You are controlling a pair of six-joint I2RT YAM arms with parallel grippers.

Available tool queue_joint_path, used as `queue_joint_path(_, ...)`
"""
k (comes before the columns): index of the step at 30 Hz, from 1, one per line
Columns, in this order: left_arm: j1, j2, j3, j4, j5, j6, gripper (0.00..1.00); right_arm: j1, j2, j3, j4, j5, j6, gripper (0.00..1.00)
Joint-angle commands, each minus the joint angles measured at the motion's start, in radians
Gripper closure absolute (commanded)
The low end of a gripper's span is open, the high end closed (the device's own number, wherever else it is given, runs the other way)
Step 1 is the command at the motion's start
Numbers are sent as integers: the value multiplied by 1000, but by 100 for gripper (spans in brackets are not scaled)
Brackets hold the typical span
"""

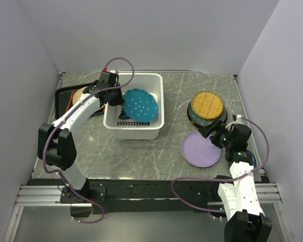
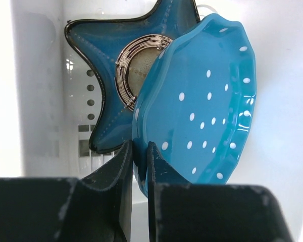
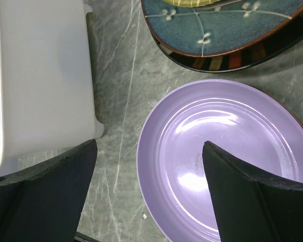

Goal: Place the plates into the plastic bin on the countertop
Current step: Place the plate in the plastic bin.

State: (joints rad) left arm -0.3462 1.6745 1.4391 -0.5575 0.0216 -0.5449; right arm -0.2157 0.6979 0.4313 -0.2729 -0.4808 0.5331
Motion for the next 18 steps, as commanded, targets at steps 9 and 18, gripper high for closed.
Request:
queue_joint_path(9,4,30,-9,153,58,-44,99,4,2,-12,40,-13,-15,8)
queue_joint_path(18,4,47,3,94,-18,-24,61,4,14,-19,57,-18,-13,8)
